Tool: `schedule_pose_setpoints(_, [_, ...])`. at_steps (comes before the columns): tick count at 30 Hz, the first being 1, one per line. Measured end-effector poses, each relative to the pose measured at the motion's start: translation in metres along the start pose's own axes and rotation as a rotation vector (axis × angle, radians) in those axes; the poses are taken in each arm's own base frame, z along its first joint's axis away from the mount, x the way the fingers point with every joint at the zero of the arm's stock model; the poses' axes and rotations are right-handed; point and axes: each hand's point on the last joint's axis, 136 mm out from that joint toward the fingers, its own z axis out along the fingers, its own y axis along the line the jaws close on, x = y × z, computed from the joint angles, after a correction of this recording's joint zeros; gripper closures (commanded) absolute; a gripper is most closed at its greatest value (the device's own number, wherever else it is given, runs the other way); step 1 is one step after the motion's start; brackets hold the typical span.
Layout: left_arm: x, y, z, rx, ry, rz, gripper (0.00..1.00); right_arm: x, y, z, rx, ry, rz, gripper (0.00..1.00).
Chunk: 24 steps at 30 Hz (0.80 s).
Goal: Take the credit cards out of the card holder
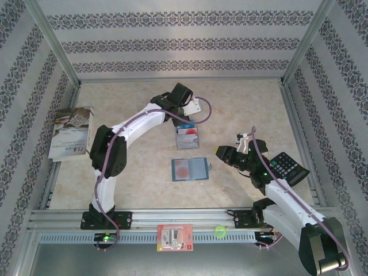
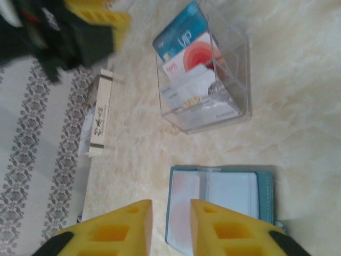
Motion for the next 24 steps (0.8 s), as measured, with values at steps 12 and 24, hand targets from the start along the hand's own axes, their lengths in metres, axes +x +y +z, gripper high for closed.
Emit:
schedule_pose_setpoints(12, [0.009, 0.031, -0.188, -0.172, -0.638, -0.723, 0.00, 0.066, 0.014, 0.041, 0.096, 0.252, -0.233, 0.58])
schedule_pose_setpoints(24, [0.117, -0.031, -0.168, -0.011, -0.585, -1.175, 0.02, 0.106, 0.022, 0.096, 0.315, 0.417, -0.588, 0.56])
